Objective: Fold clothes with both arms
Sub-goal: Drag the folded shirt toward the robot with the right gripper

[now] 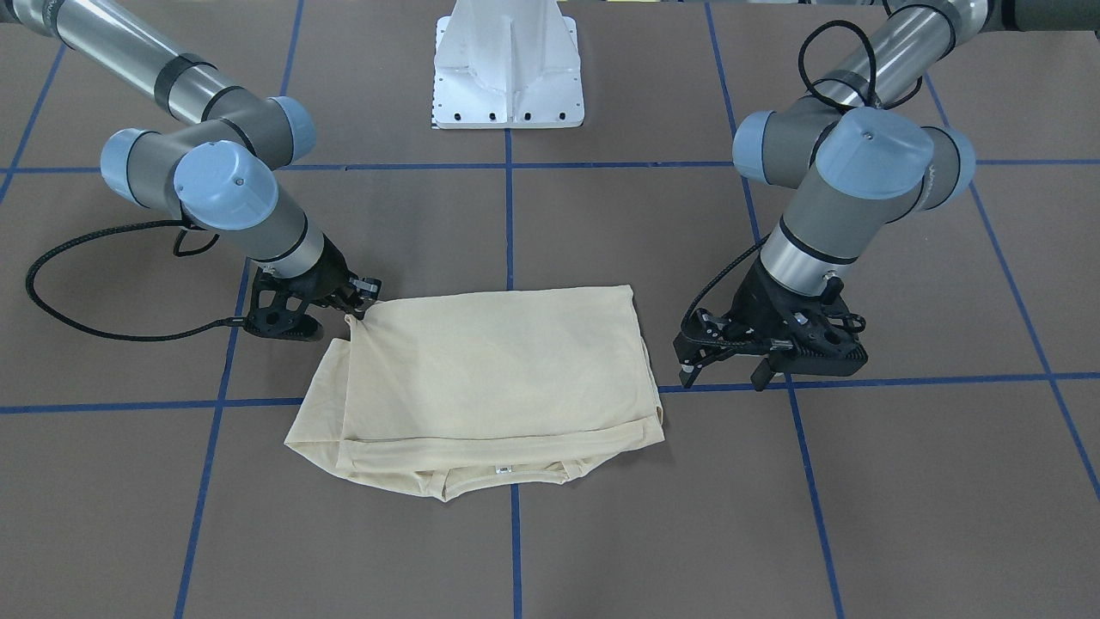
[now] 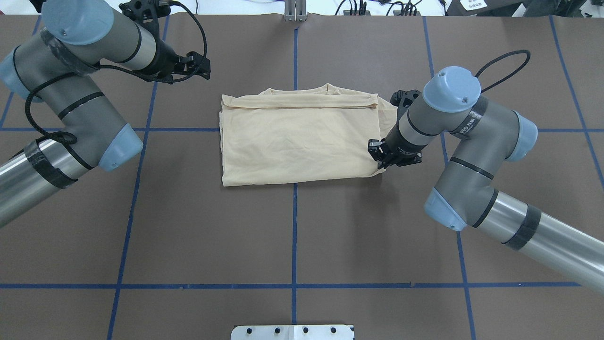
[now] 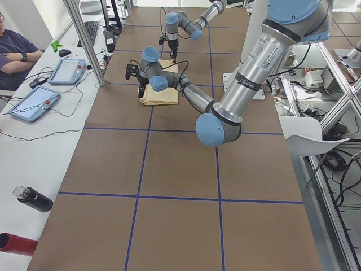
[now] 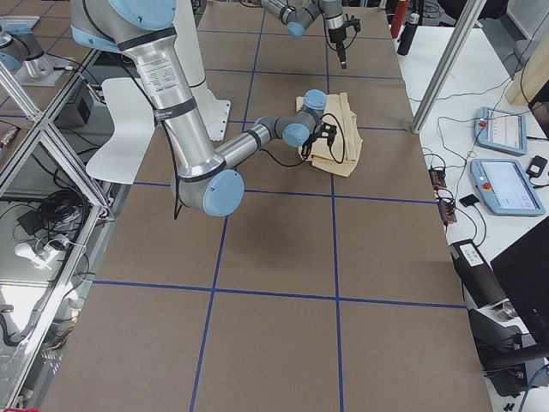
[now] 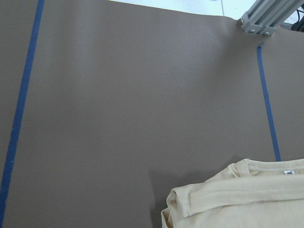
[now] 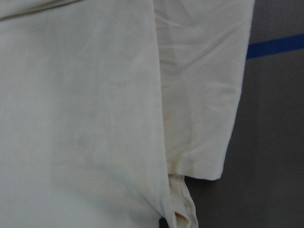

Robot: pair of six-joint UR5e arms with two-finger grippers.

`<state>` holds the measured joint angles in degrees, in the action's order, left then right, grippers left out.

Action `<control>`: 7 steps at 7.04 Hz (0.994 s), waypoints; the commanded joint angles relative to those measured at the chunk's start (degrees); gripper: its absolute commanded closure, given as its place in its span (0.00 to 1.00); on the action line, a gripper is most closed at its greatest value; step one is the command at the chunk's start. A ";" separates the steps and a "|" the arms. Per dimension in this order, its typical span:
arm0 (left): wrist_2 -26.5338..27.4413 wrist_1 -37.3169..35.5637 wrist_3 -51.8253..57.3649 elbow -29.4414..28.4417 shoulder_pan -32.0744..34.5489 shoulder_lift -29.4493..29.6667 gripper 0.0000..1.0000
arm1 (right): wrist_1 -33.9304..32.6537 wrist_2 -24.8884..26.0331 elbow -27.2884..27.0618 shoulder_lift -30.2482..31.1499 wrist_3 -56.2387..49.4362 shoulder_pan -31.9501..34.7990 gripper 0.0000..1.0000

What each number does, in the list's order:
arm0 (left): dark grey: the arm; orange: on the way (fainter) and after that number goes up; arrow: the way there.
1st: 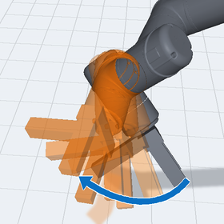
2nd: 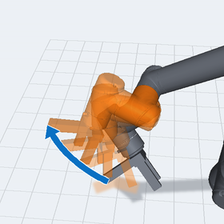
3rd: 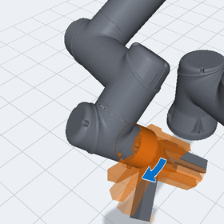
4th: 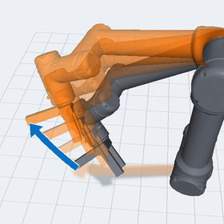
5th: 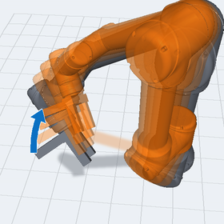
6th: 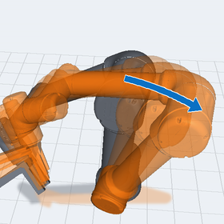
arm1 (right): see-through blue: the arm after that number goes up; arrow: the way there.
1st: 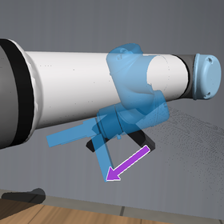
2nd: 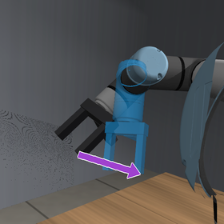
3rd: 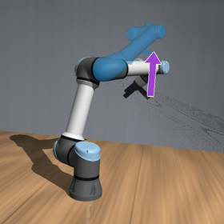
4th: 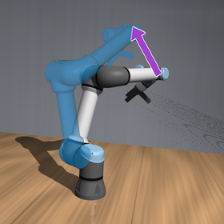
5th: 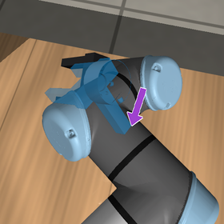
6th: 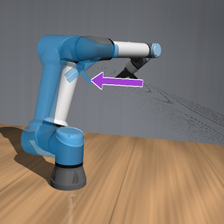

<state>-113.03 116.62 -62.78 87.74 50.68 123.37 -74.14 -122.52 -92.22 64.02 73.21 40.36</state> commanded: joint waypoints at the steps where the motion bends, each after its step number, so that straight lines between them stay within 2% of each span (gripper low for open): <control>1: 0.00 -0.51 0.03 0.94 0.04 -0.32 0.01 | -12.70 -1.66 -11.59 2.59 0.00 -1.85 1.00; 2: 0.00 -1.82 0.03 2.25 0.04 -0.32 0.01 | -21.57 -2.46 -16.79 2.51 0.00 -4.21 1.00; 4: 0.00 -3.33 0.03 3.84 -0.05 -0.76 0.01 | -32.86 -2.99 -24.80 5.56 0.00 -9.91 1.00; 5: 0.09 -3.33 0.12 3.84 -0.05 -1.11 0.01 | -36.13 -2.99 -26.93 7.68 0.44 -13.78 1.00; 7: 0.18 -3.24 0.21 3.84 -0.05 -1.55 0.01 | -42.80 -3.69 -27.83 8.40 1.93 -19.15 1.00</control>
<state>-112.89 113.38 -62.62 91.54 50.63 122.01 -112.43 -125.69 -119.12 71.75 74.52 24.73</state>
